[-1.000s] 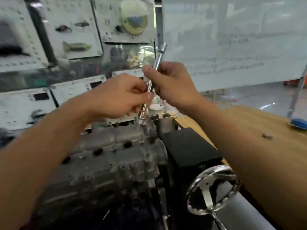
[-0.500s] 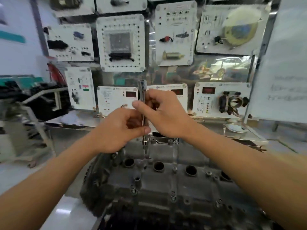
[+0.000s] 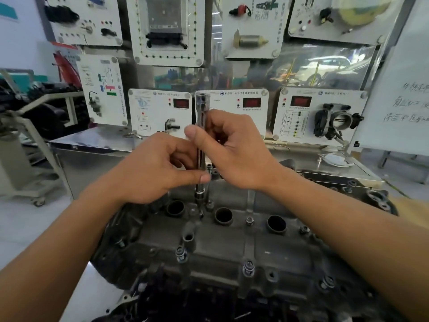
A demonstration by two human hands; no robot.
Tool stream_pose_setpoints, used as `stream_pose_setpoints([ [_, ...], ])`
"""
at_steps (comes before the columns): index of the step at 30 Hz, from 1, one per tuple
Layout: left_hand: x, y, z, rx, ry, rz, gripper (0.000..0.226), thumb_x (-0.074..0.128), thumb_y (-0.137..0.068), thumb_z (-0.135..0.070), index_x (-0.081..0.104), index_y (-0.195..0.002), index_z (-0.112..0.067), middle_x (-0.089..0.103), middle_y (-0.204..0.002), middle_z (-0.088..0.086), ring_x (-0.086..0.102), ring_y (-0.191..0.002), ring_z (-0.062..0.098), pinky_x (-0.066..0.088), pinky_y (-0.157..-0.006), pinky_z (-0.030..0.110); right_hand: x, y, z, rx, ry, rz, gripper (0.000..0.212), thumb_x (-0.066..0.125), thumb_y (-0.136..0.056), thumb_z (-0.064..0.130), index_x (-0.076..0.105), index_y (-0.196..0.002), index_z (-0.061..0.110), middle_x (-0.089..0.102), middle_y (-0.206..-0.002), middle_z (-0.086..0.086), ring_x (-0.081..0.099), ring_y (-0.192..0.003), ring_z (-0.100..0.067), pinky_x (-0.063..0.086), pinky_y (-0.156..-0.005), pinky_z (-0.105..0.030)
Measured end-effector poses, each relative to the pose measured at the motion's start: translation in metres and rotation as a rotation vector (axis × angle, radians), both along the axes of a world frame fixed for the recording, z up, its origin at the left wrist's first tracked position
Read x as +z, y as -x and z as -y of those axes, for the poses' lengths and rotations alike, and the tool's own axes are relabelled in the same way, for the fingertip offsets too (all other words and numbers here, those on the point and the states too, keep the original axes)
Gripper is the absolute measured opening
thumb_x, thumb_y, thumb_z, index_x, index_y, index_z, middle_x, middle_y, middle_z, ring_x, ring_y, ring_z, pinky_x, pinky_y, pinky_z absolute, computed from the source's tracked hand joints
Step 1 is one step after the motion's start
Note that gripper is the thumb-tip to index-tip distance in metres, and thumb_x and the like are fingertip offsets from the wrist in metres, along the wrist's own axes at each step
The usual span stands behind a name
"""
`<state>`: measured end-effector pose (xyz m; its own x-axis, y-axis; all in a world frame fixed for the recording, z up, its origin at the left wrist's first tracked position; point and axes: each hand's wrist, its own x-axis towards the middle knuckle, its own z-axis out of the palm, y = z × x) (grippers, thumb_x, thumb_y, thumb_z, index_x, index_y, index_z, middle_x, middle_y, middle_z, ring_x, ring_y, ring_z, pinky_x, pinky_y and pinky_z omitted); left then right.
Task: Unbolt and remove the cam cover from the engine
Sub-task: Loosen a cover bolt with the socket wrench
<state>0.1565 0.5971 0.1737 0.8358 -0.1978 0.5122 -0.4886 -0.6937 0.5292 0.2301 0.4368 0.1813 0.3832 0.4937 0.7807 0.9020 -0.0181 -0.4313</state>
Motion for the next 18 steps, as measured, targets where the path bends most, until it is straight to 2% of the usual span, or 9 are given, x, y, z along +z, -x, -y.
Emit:
stream_pose_setpoints([
  [4,-0.003,0.004,-0.001,0.012,-0.005,0.013,0.040,0.075,-0.069,-0.046,0.073,-0.081,-0.008,0.073,-0.072,0.006,0.068,-0.069,0.023,0.053,-0.071,0.036,-0.002,0.004,-0.001,0.001,0.011,0.009,0.037,0.065,-0.096,0.018,0.055,-0.070,-0.006,0.044,-0.055,-0.003,0.038,-0.052,-0.012,0.033,-0.051,-0.024],
  [6,-0.003,0.006,0.000,0.022,-0.004,0.023,0.040,0.076,-0.067,-0.048,0.073,-0.080,-0.010,0.072,-0.071,0.003,0.068,-0.067,0.019,0.053,-0.069,0.033,-0.002,0.005,0.000,0.008,0.027,0.019,0.035,0.064,-0.096,0.017,0.056,-0.072,-0.008,0.044,-0.056,-0.003,0.039,-0.053,-0.012,0.034,-0.052,-0.025],
  [10,-0.005,0.009,-0.001,0.033,0.017,0.011,0.039,0.078,-0.065,-0.047,0.073,-0.082,-0.013,0.073,-0.074,0.007,0.068,-0.069,0.025,0.052,-0.070,0.040,0.000,0.010,0.002,0.027,0.082,0.080,0.032,0.061,-0.098,0.015,0.057,-0.075,-0.007,0.045,-0.058,-0.003,0.039,-0.054,-0.012,0.034,-0.053,-0.023],
  [13,-0.006,0.009,0.001,0.032,0.024,0.020,0.039,0.078,-0.063,-0.048,0.072,-0.082,-0.015,0.072,-0.072,0.006,0.067,-0.067,0.023,0.052,-0.068,0.037,0.001,0.012,0.004,0.013,0.104,0.112,0.030,0.059,-0.098,0.016,0.057,-0.075,-0.003,0.043,-0.058,0.008,0.038,-0.053,-0.008,0.032,-0.054,-0.017],
  [18,-0.007,0.007,0.003,-0.003,0.019,0.010,0.038,0.080,-0.064,-0.048,0.072,-0.083,-0.015,0.071,-0.071,0.007,0.066,-0.065,0.025,0.052,-0.066,0.039,0.002,0.014,0.004,0.002,0.150,0.146,0.028,0.057,-0.099,0.015,0.050,-0.073,0.009,0.039,-0.058,0.010,0.036,-0.053,-0.009,0.030,-0.054,-0.018],
])
